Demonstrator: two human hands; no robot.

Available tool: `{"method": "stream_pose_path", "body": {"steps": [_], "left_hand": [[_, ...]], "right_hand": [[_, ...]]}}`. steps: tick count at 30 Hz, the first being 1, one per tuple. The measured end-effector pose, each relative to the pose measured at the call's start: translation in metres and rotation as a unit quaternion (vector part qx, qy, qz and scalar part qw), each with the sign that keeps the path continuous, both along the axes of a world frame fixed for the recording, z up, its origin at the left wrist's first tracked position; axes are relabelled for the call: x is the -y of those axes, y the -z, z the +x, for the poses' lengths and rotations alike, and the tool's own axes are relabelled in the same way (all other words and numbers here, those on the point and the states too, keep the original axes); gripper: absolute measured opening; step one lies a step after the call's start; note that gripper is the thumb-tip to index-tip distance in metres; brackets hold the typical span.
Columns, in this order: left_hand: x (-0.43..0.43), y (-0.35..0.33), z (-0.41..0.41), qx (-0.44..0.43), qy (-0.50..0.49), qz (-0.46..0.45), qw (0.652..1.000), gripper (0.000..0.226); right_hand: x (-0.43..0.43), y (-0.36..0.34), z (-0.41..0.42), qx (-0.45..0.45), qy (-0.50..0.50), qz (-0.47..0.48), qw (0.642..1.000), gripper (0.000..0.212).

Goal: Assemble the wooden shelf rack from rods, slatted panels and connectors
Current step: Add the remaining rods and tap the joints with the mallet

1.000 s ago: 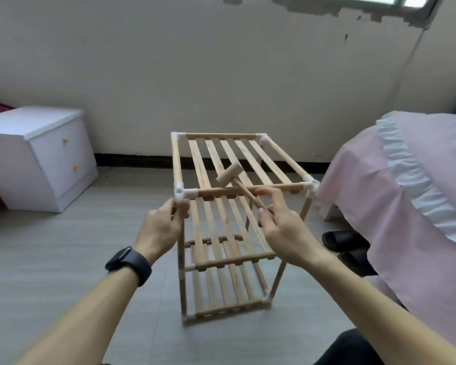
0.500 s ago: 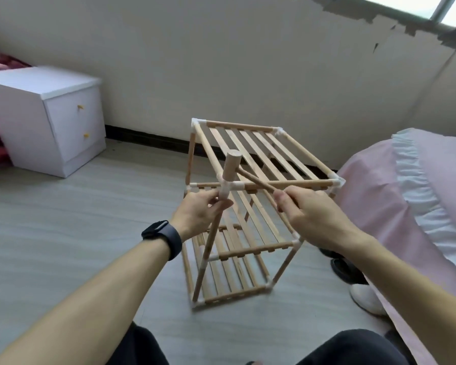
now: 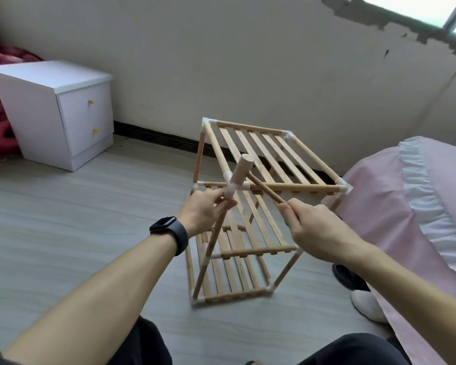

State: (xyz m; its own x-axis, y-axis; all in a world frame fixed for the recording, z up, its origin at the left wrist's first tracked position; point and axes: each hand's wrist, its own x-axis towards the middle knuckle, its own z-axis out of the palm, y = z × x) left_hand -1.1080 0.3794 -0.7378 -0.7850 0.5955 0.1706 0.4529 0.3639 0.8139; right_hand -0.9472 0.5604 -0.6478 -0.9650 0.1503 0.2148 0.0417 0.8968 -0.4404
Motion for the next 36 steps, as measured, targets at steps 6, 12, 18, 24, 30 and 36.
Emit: {"method": "stream_pose_path", "body": {"steps": [6, 12, 18, 24, 30, 36], "left_hand": [[0.002, 0.002, -0.002, 0.005, -0.001, -0.014, 1.0, 0.033], [0.014, -0.002, -0.023, 0.054, 0.07, -0.014, 0.996, 0.03], [0.0, -0.048, -0.074, -0.355, -0.044, -0.224, 0.907, 0.064], [-0.017, -0.046, -0.072, -0.378, 0.025, -0.302, 0.875, 0.039], [-0.015, -0.044, -0.041, -0.456, 0.067, -0.221, 0.859, 0.055], [-0.043, -0.033, -0.02, -0.416, 0.024, -0.207, 0.885, 0.06]], "right_hand": [[0.003, 0.003, -0.004, -0.075, 0.0, -0.057, 0.996, 0.027], [-0.014, 0.005, -0.013, -0.112, 0.05, -0.097, 0.988, 0.034], [-0.016, 0.044, -0.066, -0.177, 0.167, -0.159, 0.957, 0.037], [-0.013, 0.078, -0.111, -0.262, 0.193, -0.182, 0.928, 0.042], [-0.062, 0.057, -0.116, -0.215, 0.164, -0.165, 0.949, 0.04], [-0.08, 0.011, -0.08, -0.274, 0.184, -0.224, 0.917, 0.017]]}}
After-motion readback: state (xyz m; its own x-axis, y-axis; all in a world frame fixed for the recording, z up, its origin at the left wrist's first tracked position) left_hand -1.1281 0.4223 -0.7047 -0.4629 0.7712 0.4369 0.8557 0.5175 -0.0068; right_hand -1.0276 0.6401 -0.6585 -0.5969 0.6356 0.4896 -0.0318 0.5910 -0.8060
